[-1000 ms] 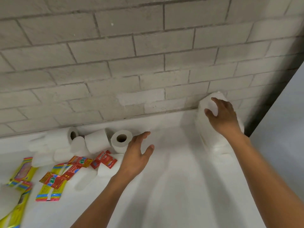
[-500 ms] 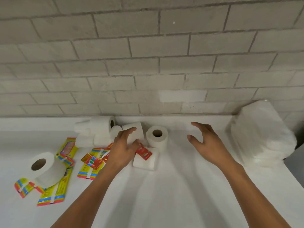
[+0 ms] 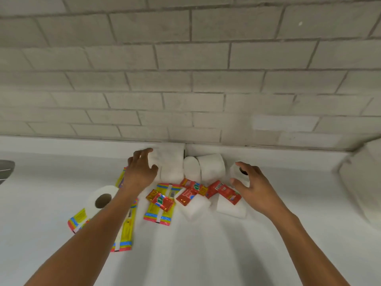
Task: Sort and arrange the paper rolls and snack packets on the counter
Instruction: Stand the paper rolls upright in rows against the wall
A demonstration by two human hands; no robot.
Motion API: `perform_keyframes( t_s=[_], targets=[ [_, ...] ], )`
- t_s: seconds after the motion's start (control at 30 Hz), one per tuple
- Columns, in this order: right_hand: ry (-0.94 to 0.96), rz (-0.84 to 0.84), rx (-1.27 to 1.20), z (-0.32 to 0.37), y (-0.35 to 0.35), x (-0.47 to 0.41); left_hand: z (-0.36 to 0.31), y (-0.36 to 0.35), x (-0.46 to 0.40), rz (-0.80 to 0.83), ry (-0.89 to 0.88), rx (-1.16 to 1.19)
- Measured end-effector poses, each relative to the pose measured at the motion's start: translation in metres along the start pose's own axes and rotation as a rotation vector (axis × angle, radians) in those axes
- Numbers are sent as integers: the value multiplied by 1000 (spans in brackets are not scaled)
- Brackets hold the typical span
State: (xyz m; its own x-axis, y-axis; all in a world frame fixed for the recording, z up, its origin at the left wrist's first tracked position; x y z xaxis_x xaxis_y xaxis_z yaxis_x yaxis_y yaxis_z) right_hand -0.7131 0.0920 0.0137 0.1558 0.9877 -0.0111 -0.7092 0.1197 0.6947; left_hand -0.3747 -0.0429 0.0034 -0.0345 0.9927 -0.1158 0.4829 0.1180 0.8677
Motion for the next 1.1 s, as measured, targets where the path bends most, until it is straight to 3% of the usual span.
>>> perform_keyframes(
  t_s=[0.33, 0.67, 0.83, 1.1],
  targets=[
    [-44, -6, -48, 38, -43, -9, 42, -33, -80, 280, -186, -336],
    [-92, -43, -59, 31, -46, -6, 48, -34, -106, 164, -294, -579],
    [-99, -28, -59, 25, -48, -7, 58, -10, -103, 90, -200, -436],
    [-75, 30, -147, 28, -53, -13, 41, 33, -52, -40, -105, -17]
  ],
)
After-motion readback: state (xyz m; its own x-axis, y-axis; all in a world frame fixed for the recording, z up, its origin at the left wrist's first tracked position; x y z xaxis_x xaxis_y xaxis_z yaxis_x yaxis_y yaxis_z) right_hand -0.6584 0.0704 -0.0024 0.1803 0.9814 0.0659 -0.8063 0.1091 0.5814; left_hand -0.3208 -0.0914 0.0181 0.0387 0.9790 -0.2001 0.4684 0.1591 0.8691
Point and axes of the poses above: each hand's wrist, its own x-axis away from the middle knuckle, its own y-axis out of the back of the hand, z = x × y, the point moved 7 cm from there along -x, towards the middle knuckle, and after that the axes turned 1 degree about z, right-handed, at the moved point
